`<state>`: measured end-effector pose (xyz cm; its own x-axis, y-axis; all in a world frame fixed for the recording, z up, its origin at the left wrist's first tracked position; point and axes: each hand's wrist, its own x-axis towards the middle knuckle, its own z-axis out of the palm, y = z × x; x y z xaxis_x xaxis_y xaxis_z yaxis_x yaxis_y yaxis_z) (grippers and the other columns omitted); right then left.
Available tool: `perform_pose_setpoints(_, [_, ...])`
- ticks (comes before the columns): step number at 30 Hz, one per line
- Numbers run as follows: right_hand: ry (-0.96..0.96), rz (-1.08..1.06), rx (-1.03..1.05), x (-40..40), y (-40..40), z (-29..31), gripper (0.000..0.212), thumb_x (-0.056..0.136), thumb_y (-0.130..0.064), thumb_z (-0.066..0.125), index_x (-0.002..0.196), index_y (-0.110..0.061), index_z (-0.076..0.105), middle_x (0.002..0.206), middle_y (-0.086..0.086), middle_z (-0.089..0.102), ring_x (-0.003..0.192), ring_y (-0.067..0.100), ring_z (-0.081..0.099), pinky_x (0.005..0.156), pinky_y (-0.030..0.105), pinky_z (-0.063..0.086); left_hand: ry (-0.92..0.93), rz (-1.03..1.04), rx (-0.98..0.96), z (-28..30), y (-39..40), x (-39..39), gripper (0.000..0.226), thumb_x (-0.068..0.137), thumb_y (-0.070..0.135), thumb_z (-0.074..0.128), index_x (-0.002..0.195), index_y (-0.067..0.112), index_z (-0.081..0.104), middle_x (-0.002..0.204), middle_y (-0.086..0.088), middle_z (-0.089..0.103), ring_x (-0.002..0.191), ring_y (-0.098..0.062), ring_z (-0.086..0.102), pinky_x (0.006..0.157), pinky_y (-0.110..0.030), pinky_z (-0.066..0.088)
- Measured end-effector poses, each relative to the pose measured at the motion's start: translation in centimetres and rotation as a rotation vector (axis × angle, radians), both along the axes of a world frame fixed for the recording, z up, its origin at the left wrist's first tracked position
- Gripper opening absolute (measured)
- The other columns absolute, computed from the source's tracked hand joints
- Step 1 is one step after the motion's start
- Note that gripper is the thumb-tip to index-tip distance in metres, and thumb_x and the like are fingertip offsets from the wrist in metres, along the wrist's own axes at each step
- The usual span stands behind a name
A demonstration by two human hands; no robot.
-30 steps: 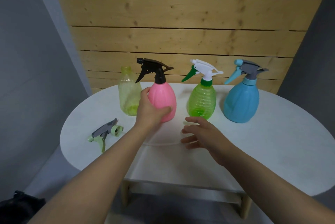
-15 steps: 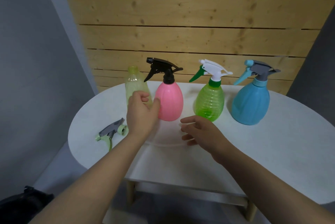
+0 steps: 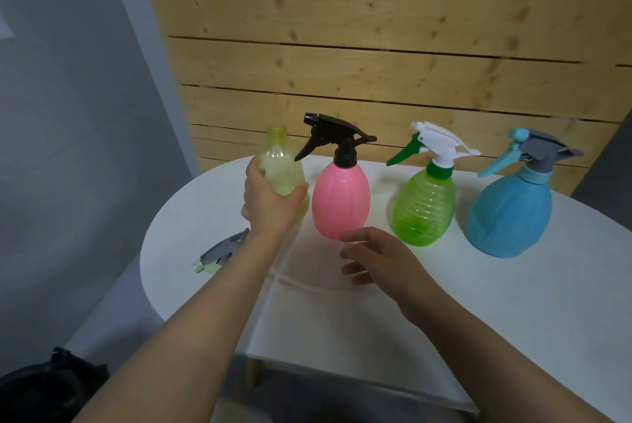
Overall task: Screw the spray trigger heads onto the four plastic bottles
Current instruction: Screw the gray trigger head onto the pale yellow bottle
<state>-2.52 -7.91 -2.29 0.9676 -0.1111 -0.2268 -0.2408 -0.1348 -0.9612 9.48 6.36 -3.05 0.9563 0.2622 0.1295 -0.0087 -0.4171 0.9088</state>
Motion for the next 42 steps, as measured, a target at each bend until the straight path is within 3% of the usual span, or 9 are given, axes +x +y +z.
perform_pose_setpoints(9, [-0.082, 0.022, -0.011, -0.2, 0.3, 1.3, 0.019, 0.087, -0.011, 0.059, 0.106, -0.012, 0.060, 0.098, 0.011, 0.065, 0.070, 0.015, 0.064, 0.061, 0.023, 0.052, -0.074, 0.168, -0.185, 3.4, 2.7, -4.9, 0.081, 0.066, 0.036, 0.076, 0.133, 0.024, 0.032, 0.132, -0.002, 0.045, 0.123, -0.022, 0.043, 0.105, -0.048, 0.034])
perform_pose_setpoints(15, [-0.267, 0.147, -0.178, -2.1, 1.1, 2.5, 0.067, 0.077, -0.032, 0.072, 0.136, -0.023, 0.041, 0.124, -0.003, 0.053, 0.109, 0.011, 0.056, 0.085, 0.020, 0.046, 0.163, -0.216, -0.363, 4.8, 2.7, -10.4, 0.073, 0.066, 0.036, 0.079, 0.126, 0.029, 0.038, 0.121, -0.002, 0.054, 0.106, -0.018, 0.057, 0.086, -0.032, 0.047])
perform_pose_setpoints(18, [-0.228, 0.264, -0.141, -3.6, 1.0, 3.1, 0.088, 0.068, -0.042, 0.073, 0.144, -0.027, 0.031, 0.138, -0.004, 0.046, 0.125, 0.012, 0.048, 0.098, 0.025, 0.045, 0.271, -0.410, -0.381, 5.1, 2.6, -12.5, 0.067, 0.059, 0.044, 0.079, 0.115, 0.031, 0.044, 0.117, 0.000, 0.061, 0.106, -0.017, 0.060, 0.092, -0.036, 0.049])
perform_pose_setpoints(23, [-0.221, 0.258, -0.162, -6.1, 0.3, 3.7, 0.080, 0.063, -0.043, 0.077, 0.132, -0.034, 0.038, 0.121, -0.011, 0.059, 0.109, 0.000, 0.058, 0.089, 0.018, 0.049, 0.344, -0.632, -0.372, 5.2, 2.1, -14.1, 0.066, 0.061, 0.047, 0.077, 0.119, 0.024, 0.054, 0.120, -0.002, 0.065, 0.111, -0.019, 0.061, 0.102, -0.044, 0.044])
perform_pose_setpoints(26, [-0.176, 0.231, -0.238, -7.0, -1.2, 3.5, 0.081, 0.068, -0.038, 0.080, 0.136, -0.031, 0.037, 0.110, -0.008, 0.061, 0.102, 0.007, 0.061, 0.086, 0.024, 0.051, 0.394, -0.774, -0.354, 5.1, 2.0, -14.3, 0.050, 0.079, 0.053, 0.059, 0.116, 0.020, 0.061, 0.116, -0.001, 0.066, 0.110, -0.017, 0.059, 0.101, -0.040, 0.044])
perform_pose_setpoints(30, [-0.144, 0.189, -0.405, -7.1, -3.1, 4.3, 0.080, 0.066, -0.043, 0.079, 0.132, -0.036, 0.037, 0.101, -0.010, 0.055, 0.091, 0.006, 0.057, 0.070, 0.019, 0.046, 0.178, -0.492, 0.049, 4.7, 3.4, -12.8, 0.041, 0.088, 0.056, 0.042, 0.102, 0.023, 0.061, 0.104, 0.005, 0.062, 0.101, -0.014, 0.057, 0.083, -0.032, 0.044])
perform_pose_setpoints(32, [-0.151, 0.166, -0.458, -6.6, -3.8, 4.8, 0.079, 0.065, -0.043, 0.080, 0.130, -0.037, 0.037, 0.096, -0.015, 0.052, 0.085, 0.002, 0.055, 0.063, 0.015, 0.042, 0.082, -0.321, 0.360, 3.7, 4.9, -11.4, 0.036, 0.090, 0.048, 0.044, 0.106, 0.021, 0.062, 0.115, -0.002, 0.061, 0.107, -0.022, 0.054, 0.090, -0.038, 0.044])
perform_pose_setpoints(35, [-0.162, 0.146, -0.479, -5.8, -4.4, 5.0, 0.078, 0.064, -0.041, 0.081, 0.130, -0.036, 0.038, 0.094, -0.019, 0.050, 0.081, 0.000, 0.054, 0.059, 0.012, 0.038, 0.212, -0.228, 0.685, 1.9, 7.0, -9.6, 0.042, 0.090, 0.046, 0.043, 0.119, 0.020, 0.058, 0.132, -0.009, 0.049, 0.122, -0.032, 0.043, 0.101, -0.043, 0.033])
perform_pose_setpoints(42, [-0.142, 0.219, -0.557, -4.5, -4.7, 4.1, 0.082, 0.063, -0.042, 0.081, 0.132, -0.035, 0.038, 0.096, -0.023, 0.047, 0.085, -0.001, 0.052, 0.061, 0.013, 0.039, 0.290, -0.283, 0.696, 0.0, 8.8, -7.6, 0.031, 0.088, 0.045, 0.047, 0.108, 0.021, 0.054, 0.113, -0.002, 0.057, 0.114, -0.029, 0.048, 0.083, -0.037, 0.030])
